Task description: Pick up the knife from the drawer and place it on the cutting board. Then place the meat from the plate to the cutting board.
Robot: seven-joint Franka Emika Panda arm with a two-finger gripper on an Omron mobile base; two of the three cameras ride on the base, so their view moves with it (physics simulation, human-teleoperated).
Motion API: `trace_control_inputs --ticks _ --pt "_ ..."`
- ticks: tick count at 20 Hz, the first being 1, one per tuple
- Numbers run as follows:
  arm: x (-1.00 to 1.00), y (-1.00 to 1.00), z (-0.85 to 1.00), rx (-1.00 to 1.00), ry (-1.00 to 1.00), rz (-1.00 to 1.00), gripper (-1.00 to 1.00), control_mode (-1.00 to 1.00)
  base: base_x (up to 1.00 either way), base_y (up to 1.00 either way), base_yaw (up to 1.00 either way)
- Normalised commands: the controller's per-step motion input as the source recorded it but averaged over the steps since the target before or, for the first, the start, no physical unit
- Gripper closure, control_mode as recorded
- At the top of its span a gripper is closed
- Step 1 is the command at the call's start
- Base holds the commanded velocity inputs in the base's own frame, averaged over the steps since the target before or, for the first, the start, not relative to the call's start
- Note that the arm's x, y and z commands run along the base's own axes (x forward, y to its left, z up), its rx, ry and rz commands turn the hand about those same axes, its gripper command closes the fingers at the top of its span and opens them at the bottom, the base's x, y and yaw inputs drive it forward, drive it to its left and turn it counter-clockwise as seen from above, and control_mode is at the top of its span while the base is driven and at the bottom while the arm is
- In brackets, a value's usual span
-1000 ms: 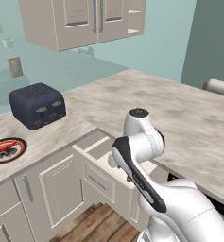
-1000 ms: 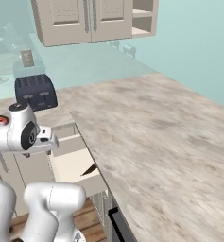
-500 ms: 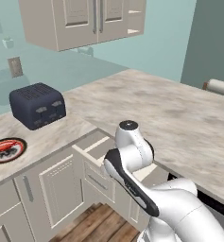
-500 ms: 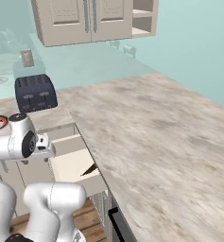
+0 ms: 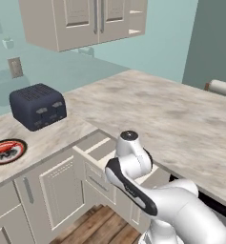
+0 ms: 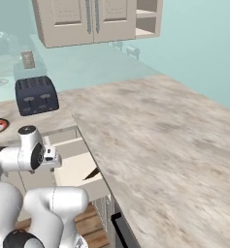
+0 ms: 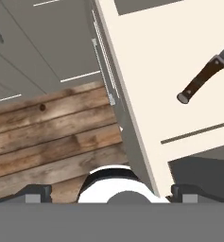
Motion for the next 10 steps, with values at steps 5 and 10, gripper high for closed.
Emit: trace_control_inputs --ticks 5,10 --pt "0.18 -0.01 -0.16 0.01 0.00 0.01 -1.00 -1.00 0.00 0.00 0.00" --pt "0.10 0.00 -0.04 0.00 0.00 0.03 -1.00 -1.00 0.00 0.00 0.00"
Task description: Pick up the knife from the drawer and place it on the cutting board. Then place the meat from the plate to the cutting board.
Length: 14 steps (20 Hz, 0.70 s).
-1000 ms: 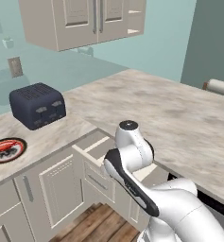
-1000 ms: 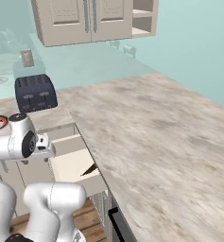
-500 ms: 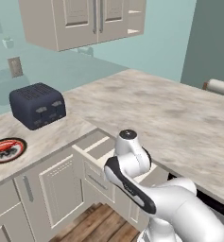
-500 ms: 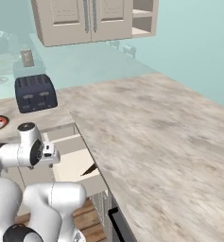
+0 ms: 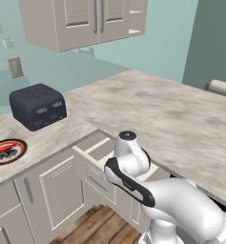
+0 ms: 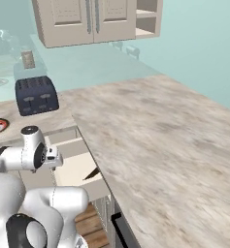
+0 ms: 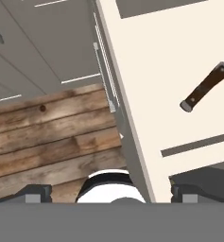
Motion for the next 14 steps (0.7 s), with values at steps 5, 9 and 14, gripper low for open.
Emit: trace_control_inputs --ticks 5,9,14 --pt "0.14 0.01 -0.09 0.00 0.00 0.00 -1.00 -1.00 0.00 0.00 0.00" --pt "0.19 0.06 -0.13 0.00 0.00 0.00 -1.00 -1.00 0.00 0.00 0.00" --pt "0.26 0.00 -0.25 0.00 0.01 0.00 -1.00 -1.00 0.00 0.00 0.00"
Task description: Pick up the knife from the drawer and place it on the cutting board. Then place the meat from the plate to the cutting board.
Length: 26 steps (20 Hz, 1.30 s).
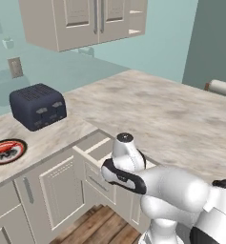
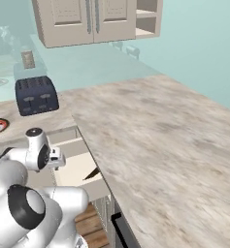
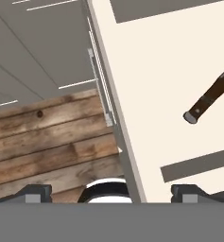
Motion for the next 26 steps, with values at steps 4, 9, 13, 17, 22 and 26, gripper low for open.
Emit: trace_control_inputs --ticks 4,9,13,17,22,26 --pt "0.33 0.00 -0.27 0.00 0.00 0.02 -1.00 -1.00 0.00 0.00 0.00" --pt "0.35 0.00 -0.17 0.00 0.00 0.00 -1.00 -1.00 0.00 0.00 0.00" --pt "0.38 0.00 -0.19 0.00 0.03 0.00 -1.00 -1.00 0.00 0.00 0.00" --pt "0.23 0.00 -0.20 0.00 0.01 0.00 -1.00 -1.00 0.00 0.00 0.00" --pt "0.07 0.04 -0.27 0.00 0.00 0.00 -1.00 -1.00 0.00 0.00 0.00" --pt "0.00 0.12 -0.44 0.00 0.00 0.00 -1.00 -1.00 0.00 0.00 0.00"
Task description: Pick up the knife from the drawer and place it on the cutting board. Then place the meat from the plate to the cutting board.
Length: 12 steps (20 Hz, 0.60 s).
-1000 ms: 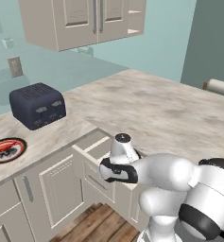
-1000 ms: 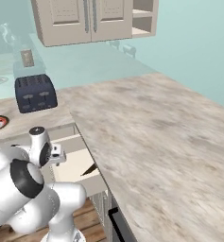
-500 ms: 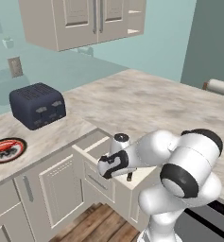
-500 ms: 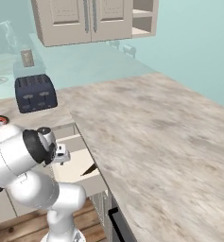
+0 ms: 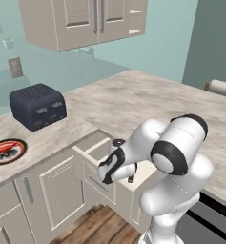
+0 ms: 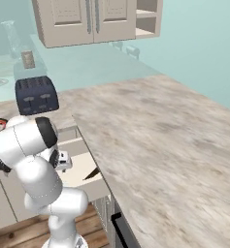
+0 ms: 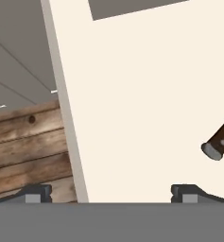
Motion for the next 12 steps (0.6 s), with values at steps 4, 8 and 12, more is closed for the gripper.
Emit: trace_control_inputs --ticks 4,8,12 --pt "0.00 0.33 -0.47 0.00 0.00 0.03 -1.00 -1.00 0.00 0.00 0.00" --pt "0.00 0.39 -0.42 0.00 0.00 0.05 -1.00 -1.00 0.00 0.00 0.00" --pt "-0.20 0.82 -0.24 0.00 0.00 0.02 -1.00 -1.00 0.00 0.00 0.00"
